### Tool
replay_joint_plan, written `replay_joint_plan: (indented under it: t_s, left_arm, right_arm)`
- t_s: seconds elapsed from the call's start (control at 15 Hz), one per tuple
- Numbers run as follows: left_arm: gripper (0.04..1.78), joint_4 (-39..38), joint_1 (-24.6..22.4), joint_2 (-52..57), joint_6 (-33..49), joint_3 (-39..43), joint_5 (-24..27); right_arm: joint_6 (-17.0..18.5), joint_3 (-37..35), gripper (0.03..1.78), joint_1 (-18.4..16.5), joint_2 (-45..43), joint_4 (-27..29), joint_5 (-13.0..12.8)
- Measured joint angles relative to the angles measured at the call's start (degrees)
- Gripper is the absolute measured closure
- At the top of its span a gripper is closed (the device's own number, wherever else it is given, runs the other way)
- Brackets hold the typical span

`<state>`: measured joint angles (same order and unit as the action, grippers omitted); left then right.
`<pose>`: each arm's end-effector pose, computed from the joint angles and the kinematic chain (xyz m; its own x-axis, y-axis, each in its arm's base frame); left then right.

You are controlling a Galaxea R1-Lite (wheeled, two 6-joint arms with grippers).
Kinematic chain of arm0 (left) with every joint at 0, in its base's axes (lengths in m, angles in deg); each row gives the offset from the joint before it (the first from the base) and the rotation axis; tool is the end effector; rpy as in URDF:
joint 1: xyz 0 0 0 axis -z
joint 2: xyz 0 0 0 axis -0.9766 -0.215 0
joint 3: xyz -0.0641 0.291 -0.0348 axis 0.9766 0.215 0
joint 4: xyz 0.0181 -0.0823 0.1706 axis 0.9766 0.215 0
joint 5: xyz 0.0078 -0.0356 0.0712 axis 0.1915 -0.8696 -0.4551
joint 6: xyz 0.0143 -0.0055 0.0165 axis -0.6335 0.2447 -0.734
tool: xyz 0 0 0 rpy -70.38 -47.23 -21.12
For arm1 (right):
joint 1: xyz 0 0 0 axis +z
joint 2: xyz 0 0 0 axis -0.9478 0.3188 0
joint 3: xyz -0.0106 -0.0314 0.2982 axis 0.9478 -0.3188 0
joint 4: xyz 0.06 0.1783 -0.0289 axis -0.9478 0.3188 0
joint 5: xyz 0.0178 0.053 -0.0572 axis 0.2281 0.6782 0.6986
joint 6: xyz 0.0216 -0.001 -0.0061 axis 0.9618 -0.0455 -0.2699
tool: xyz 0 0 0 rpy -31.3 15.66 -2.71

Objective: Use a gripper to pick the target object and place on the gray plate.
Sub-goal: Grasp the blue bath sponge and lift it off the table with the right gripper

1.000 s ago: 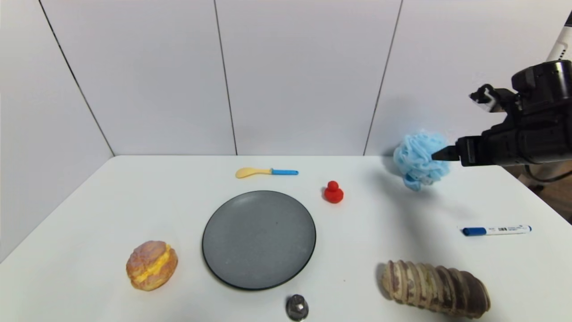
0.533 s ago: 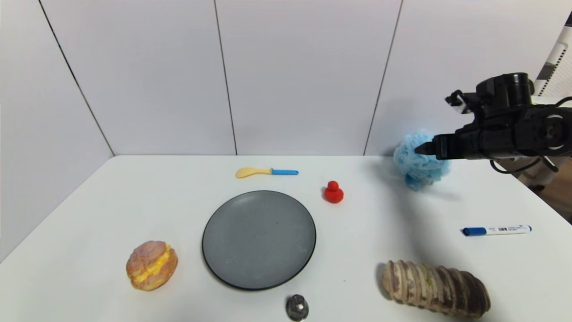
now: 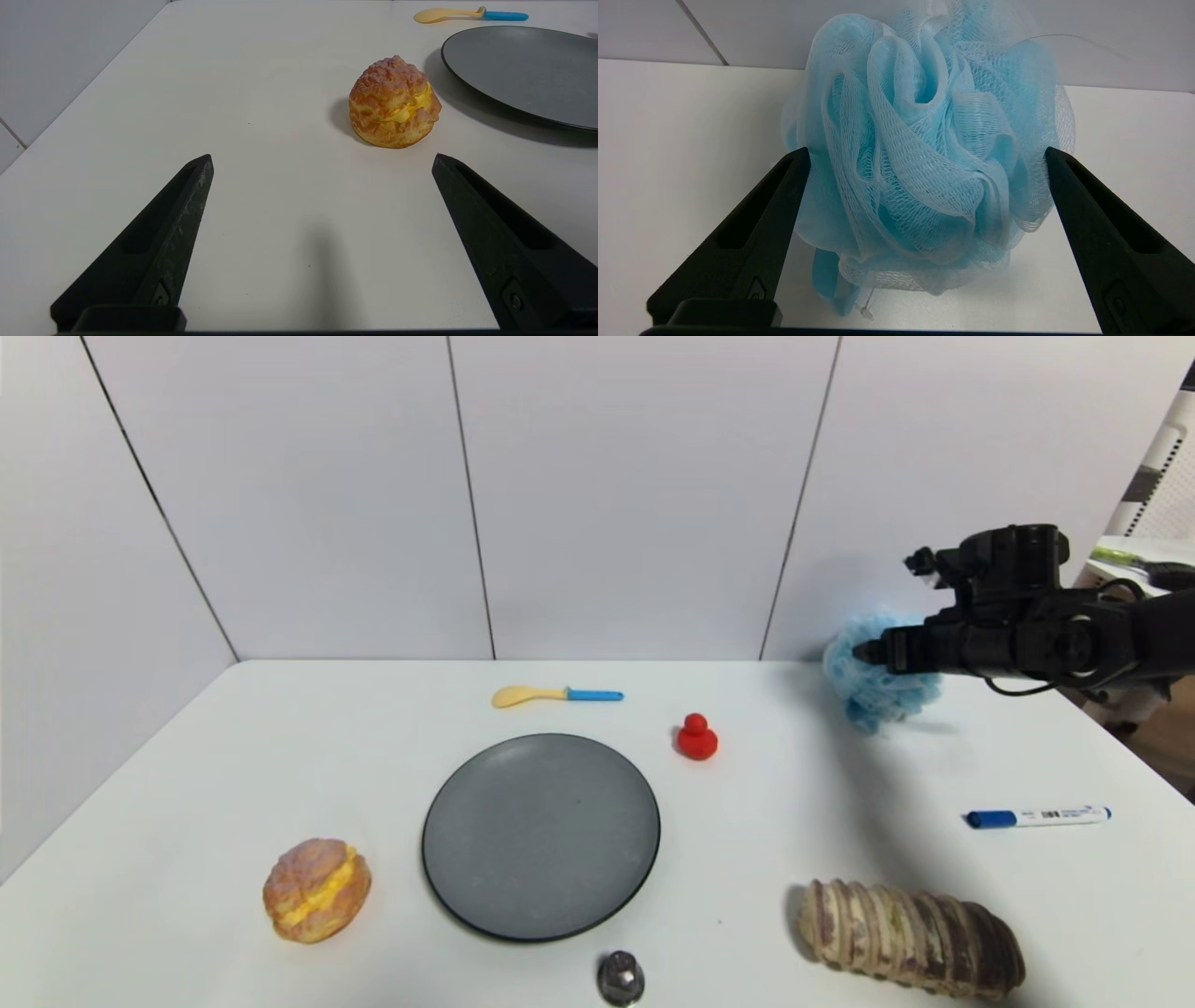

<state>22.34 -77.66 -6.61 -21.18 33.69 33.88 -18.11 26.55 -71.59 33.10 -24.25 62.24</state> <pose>-0.0229 0.0002 0.0758 0.9999 0.0117 0.0050 -0.0115 0.9997 -0.0224 0.4091 -0.0034 0.1697 0.8785 -0.1004 -0.4671 0.0404 0.9898 -0.1367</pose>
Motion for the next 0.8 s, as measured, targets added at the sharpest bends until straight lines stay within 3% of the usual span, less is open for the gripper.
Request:
replay_joint_plan:
  t_s: [0.8]
  left_arm:
    - [0.13, 0.0, 0.0, 0.0, 0.0, 0.0, 0.0]
  right_arm:
    - [-0.4, 0.1, 0.1, -0.5, 7.2, -5.7, 0.0]
